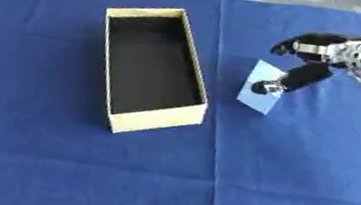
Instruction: Pick up objects on the table and place them in the box.
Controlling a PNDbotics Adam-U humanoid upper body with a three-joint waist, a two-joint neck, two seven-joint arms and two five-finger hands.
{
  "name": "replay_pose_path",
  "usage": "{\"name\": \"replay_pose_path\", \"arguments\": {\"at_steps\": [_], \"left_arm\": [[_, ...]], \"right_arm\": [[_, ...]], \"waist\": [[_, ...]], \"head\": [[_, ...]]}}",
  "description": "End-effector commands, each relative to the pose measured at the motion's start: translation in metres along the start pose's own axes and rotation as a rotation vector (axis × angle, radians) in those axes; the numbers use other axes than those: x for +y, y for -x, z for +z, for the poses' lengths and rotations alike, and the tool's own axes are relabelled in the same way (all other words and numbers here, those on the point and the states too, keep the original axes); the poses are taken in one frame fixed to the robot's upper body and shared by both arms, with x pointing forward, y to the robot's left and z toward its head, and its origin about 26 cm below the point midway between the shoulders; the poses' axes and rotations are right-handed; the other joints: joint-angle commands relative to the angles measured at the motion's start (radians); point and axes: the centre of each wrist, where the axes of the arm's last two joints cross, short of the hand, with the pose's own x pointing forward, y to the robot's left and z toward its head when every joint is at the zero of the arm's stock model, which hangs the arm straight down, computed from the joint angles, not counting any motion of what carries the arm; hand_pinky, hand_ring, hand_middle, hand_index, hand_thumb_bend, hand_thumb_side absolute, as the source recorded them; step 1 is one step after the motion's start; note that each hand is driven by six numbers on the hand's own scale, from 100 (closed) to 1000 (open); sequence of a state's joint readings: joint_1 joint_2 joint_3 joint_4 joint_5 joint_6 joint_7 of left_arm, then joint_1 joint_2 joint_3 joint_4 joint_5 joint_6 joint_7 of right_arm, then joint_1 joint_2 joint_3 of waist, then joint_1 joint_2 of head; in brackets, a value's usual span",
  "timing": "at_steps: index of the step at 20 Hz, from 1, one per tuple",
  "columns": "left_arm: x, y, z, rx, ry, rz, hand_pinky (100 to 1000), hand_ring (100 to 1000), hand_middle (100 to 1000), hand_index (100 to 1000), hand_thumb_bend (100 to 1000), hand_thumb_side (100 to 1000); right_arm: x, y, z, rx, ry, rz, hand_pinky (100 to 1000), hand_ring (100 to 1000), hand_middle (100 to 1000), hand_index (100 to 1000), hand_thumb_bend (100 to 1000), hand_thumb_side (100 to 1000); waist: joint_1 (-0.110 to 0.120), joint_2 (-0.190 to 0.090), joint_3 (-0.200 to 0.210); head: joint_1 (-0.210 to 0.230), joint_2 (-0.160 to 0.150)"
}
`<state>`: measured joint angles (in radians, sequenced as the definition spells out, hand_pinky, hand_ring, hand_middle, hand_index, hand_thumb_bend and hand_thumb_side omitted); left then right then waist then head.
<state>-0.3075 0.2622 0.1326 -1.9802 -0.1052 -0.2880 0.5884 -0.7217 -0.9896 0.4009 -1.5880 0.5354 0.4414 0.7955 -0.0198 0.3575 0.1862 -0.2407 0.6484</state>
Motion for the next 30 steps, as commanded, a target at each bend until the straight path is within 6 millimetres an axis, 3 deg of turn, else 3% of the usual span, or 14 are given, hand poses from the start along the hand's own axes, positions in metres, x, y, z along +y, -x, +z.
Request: {"name": "replay_pose_path", "arguments": {"at_steps": [1, 7, 11, 12, 13, 14, 16, 22, 30], "left_arm": [[-0.001, -0.006, -0.003, -0.017, 0.005, 0.018, 480, 721, 626, 724, 100, 705], [-0.003, -0.006, -0.004, -0.019, -0.005, 0.028, 480, 721, 625, 723, 100, 705], [-0.003, -0.006, -0.004, -0.011, -0.004, 0.035, 481, 722, 625, 724, 100, 705], [-0.003, -0.006, -0.004, -0.010, -0.002, 0.036, 481, 722, 625, 724, 100, 706], [-0.003, -0.006, -0.004, -0.009, -0.001, 0.037, 481, 722, 625, 724, 100, 706], [-0.003, -0.006, -0.004, -0.008, -0.001, 0.038, 481, 723, 625, 724, 100, 706], [-0.003, -0.006, -0.004, -0.007, 0.000, 0.038, 481, 723, 625, 724, 100, 707], [-0.003, -0.006, -0.004, -0.008, 0.004, 0.037, 482, 723, 626, 725, 100, 708], [-0.004, -0.007, -0.006, -0.013, 0.008, 0.039, 483, 723, 626, 725, 100, 708]], "right_arm": [[-0.011, 0.006, 0.005, 0.055, -0.004, -0.035, 871, 1000, 943, 1000, 523, 728], [0.005, 0.013, -0.019, 0.108, -0.057, -0.016, 858, 991, 928, 996, 495, 704], [0.006, 0.010, -0.021, 0.087, -0.053, -0.010, 831, 954, 777, 877, 352, 633], [0.005, 0.008, -0.019, 0.081, -0.041, -0.012, 813, 927, 714, 825, 263, 620], [0.004, 0.006, -0.017, 0.074, -0.026, -0.016, 813, 927, 714, 825, 263, 620], [0.003, 0.004, -0.014, 0.065, -0.010, -0.022, 778, 857, 613, 739, 165, 604], [0.001, -0.001, -0.007, 0.043, 0.024, -0.044, 748, 806, 543, 666, 100, 576], [-0.008, -0.016, 0.023, -0.010, 0.150, -0.113, 712, 766, 517, 633, 100, 542], [-0.023, -0.021, 0.053, -0.009, 0.266, -0.157, 712, 768, 532, 649, 100, 513]], "waist": [[0.012, -0.002, 0.000], [0.013, 0.000, 0.007], [0.015, 0.000, 0.005], [0.015, 0.000, 0.004], [0.015, 0.000, 0.003], [0.015, -0.001, 0.002], [0.015, -0.001, 0.001], [0.013, -0.005, 0.001], [0.010, -0.011, 0.000]], "head": [[-0.002, -0.007], [-0.005, -0.009], [-0.004, -0.005], [-0.005, -0.005], [-0.005, -0.005], [-0.004, -0.005], [-0.003, -0.005], [-0.002, -0.005], [0.000, -0.005]]}}
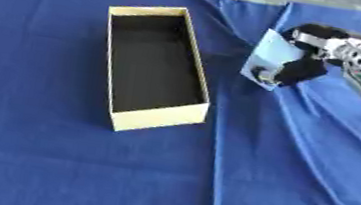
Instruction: Pick up objects on the table and place them in the box.
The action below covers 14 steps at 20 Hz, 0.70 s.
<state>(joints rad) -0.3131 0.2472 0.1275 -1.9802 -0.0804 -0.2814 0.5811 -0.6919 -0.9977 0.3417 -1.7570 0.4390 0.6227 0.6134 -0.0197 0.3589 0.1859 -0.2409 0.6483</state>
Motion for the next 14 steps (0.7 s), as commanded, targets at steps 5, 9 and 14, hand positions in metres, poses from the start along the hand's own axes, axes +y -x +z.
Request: {"name": "replay_pose_path", "arguments": {"at_steps": [5, 9, 14], "left_arm": [[-0.001, -0.007, -0.007, -0.039, 0.016, 0.008, 484, 724, 626, 727, 100, 709], [-0.001, -0.007, -0.007, -0.039, 0.018, 0.010, 485, 725, 627, 727, 100, 710], [-0.001, -0.007, -0.007, -0.037, 0.018, 0.010, 485, 726, 627, 727, 100, 711]], "right_arm": [[-0.032, -0.003, 0.027, -0.003, 0.082, -0.033, 718, 798, 693, 727, 100, 386], [-0.030, -0.003, 0.027, -0.004, 0.050, -0.041, 723, 835, 799, 789, 100, 321], [-0.028, -0.004, 0.026, -0.021, 0.000, -0.041, 740, 854, 897, 857, 100, 278]], "waist": [[0.007, -0.016, -0.002], [0.006, -0.014, -0.001], [0.008, -0.012, 0.000]], "head": [[0.001, -0.008], [0.000, -0.009], [-0.001, -0.008]]}}
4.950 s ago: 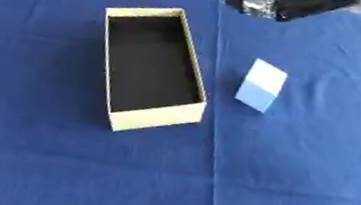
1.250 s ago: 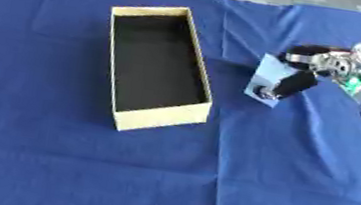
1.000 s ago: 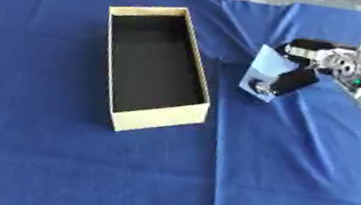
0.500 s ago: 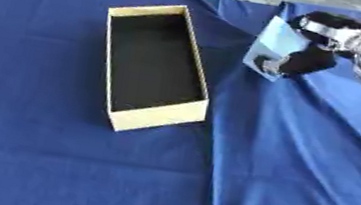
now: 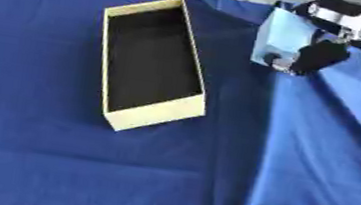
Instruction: Pick up objects on the table and place them in the box.
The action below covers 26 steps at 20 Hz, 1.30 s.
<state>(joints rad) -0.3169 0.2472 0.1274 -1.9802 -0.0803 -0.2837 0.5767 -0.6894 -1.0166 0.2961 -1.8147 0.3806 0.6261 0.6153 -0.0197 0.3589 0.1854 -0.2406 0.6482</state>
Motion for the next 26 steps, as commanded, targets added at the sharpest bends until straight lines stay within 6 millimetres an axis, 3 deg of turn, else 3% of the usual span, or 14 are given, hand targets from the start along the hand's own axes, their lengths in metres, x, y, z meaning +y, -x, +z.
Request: {"name": "replay_pose_path", "arguments": {"at_steps": [1, 12, 18, 22, 26], "left_arm": [[0.000, -0.006, -0.006, -0.033, 0.015, 0.006, 485, 726, 627, 727, 100, 711], [-0.001, -0.006, -0.006, -0.032, 0.018, 0.008, 485, 727, 627, 727, 100, 712], [-0.002, -0.006, -0.006, -0.031, 0.017, 0.012, 486, 728, 627, 727, 100, 713], [-0.002, -0.006, -0.005, -0.029, 0.017, 0.012, 486, 729, 627, 727, 100, 713], [-0.002, -0.006, -0.005, -0.027, 0.020, 0.012, 486, 730, 628, 728, 100, 715]], "right_arm": [[-0.014, 0.000, 0.009, 0.031, -0.034, -0.011, 744, 859, 909, 870, 100, 278], [-0.008, 0.003, 0.001, 0.037, -0.094, -0.017, 759, 870, 907, 889, 100, 314], [0.013, 0.013, -0.022, 0.089, -0.175, -0.008, 774, 892, 939, 908, 100, 330], [0.026, 0.016, -0.034, 0.097, -0.209, -0.008, 774, 890, 909, 881, 100, 320], [0.025, 0.015, -0.034, 0.084, -0.195, -0.021, 774, 886, 867, 857, 100, 312]], "waist": [[0.008, -0.012, 0.000], [0.009, -0.009, 0.001], [0.012, -0.007, 0.010], [0.015, -0.004, 0.013], [0.015, -0.004, 0.011]], "head": [[-0.002, -0.009], [-0.005, -0.012], [-0.009, -0.018], [-0.010, -0.019], [-0.009, -0.019]]}}
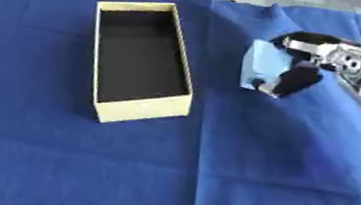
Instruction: Pick up objects on the table and place them in the box.
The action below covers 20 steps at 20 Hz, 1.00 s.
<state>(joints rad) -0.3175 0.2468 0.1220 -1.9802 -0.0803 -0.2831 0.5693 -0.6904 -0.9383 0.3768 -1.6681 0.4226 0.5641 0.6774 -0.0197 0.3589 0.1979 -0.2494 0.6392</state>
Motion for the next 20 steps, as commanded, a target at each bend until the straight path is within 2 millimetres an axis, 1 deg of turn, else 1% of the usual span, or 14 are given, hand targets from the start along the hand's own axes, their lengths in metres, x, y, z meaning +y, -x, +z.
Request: {"name": "replay_pose_path", "arguments": {"at_steps": [1, 3, 6, 11, 14, 16, 18, 20], "left_arm": [[-0.001, -0.006, -0.006, -0.028, 0.011, 0.008, 486, 730, 627, 727, 100, 715], [-0.001, -0.006, -0.006, -0.028, 0.012, 0.007, 486, 729, 627, 727, 100, 715], [-0.001, -0.006, -0.006, -0.026, 0.014, 0.006, 486, 730, 628, 727, 100, 715], [0.000, -0.006, -0.006, -0.028, 0.019, 0.005, 486, 730, 628, 728, 100, 715], [0.000, -0.006, -0.007, -0.030, 0.023, 0.003, 486, 730, 628, 729, 100, 714], [0.000, -0.007, -0.007, -0.030, 0.026, 0.004, 486, 730, 628, 729, 100, 713], [-0.001, -0.007, -0.007, -0.031, 0.030, 0.006, 487, 730, 627, 729, 100, 713], [-0.002, -0.007, -0.007, -0.032, 0.035, 0.011, 487, 730, 627, 729, 100, 712]], "right_arm": [[-0.012, 0.000, 0.007, 0.043, -0.007, -0.034, 773, 881, 845, 839, 100, 312], [-0.016, -0.002, 0.012, 0.027, 0.018, -0.041, 775, 878, 833, 831, 100, 312], [-0.025, -0.011, 0.027, -0.020, 0.072, -0.043, 775, 873, 825, 827, 100, 316], [-0.039, -0.032, 0.059, -0.109, 0.154, -0.014, 773, 869, 815, 818, 100, 314], [-0.048, -0.048, 0.080, -0.169, 0.206, 0.017, 772, 868, 813, 816, 100, 309], [-0.055, -0.060, 0.091, -0.209, 0.229, 0.030, 771, 865, 807, 812, 100, 310], [-0.060, -0.070, 0.095, -0.240, 0.231, 0.035, 770, 858, 790, 805, 100, 315], [-0.064, -0.080, 0.092, -0.262, 0.221, 0.037, 769, 853, 771, 795, 100, 320]], "waist": [[0.014, -0.004, -0.002], [0.014, -0.004, -0.002], [0.012, -0.006, -0.003], [0.008, -0.010, -0.004], [0.005, -0.014, -0.002], [0.003, -0.017, 0.000], [0.002, -0.019, 0.003], [0.001, -0.021, 0.010]], "head": [[0.000, -0.010], [0.002, -0.010], [0.006, -0.009], [0.010, -0.006], [0.011, -0.002], [0.008, -0.001], [0.001, 0.001], [-0.009, 0.002]]}}
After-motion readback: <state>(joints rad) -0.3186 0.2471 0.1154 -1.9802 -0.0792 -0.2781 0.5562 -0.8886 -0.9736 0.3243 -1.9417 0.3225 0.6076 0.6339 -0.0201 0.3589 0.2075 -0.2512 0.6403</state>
